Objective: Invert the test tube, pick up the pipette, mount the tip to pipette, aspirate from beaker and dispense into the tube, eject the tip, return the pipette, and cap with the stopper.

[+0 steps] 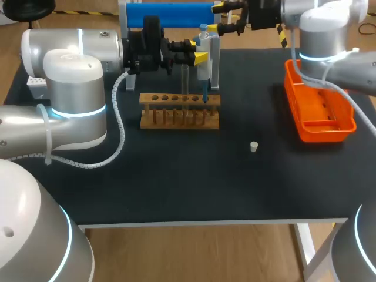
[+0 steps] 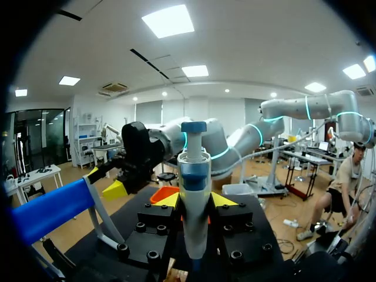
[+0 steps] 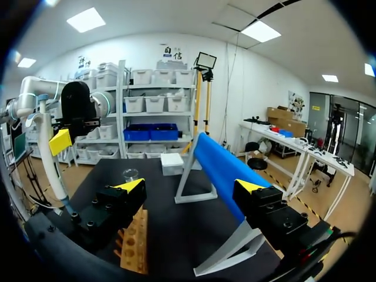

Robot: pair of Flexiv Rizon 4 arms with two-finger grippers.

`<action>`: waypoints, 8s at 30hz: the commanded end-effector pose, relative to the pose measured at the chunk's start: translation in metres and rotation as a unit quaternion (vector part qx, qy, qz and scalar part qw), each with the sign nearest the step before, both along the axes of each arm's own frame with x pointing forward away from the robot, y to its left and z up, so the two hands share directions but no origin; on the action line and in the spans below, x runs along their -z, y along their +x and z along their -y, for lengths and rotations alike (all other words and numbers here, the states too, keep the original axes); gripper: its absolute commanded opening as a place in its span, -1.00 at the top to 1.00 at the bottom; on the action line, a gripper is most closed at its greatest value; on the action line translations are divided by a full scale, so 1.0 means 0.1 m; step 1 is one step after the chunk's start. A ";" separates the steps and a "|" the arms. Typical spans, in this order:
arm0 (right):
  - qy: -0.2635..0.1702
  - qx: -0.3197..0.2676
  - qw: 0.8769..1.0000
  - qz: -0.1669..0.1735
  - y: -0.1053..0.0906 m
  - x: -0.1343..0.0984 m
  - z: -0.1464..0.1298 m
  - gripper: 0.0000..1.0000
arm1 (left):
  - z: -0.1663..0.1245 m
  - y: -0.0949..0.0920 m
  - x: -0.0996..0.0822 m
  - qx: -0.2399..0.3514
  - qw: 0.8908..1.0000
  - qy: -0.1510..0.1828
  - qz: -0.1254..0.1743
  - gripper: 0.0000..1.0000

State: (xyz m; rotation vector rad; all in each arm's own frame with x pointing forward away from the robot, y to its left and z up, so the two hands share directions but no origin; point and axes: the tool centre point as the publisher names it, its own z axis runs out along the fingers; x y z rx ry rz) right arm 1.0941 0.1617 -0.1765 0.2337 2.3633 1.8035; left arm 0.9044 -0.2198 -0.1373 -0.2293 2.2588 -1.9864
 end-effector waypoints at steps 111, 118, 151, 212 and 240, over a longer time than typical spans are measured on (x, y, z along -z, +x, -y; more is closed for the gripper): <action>0.000 -0.001 1.000 0.001 -0.04 -0.01 0.00 -1.00 | -1.95 2.09 0.22 -0.451 0.865 0.191 -0.109 1.00; 0.000 -0.001 1.000 0.001 -0.04 -0.01 0.00 -1.00 | -1.92 2.18 0.21 -0.470 0.852 0.194 -0.124 1.00; 0.000 -0.001 1.000 0.001 -0.04 -0.01 0.00 -1.00 | -1.81 2.44 0.39 -0.516 0.801 0.237 -0.191 1.00; 0.000 -0.001 1.000 0.001 -0.04 -0.01 0.00 -1.00 | -1.81 2.23 0.31 -0.521 0.789 0.241 -0.218 -1.00; 0.000 -0.001 1.000 0.001 -0.04 -0.01 0.00 -1.00 | -1.44 0.83 -0.17 -0.120 0.983 0.137 -0.004 -1.00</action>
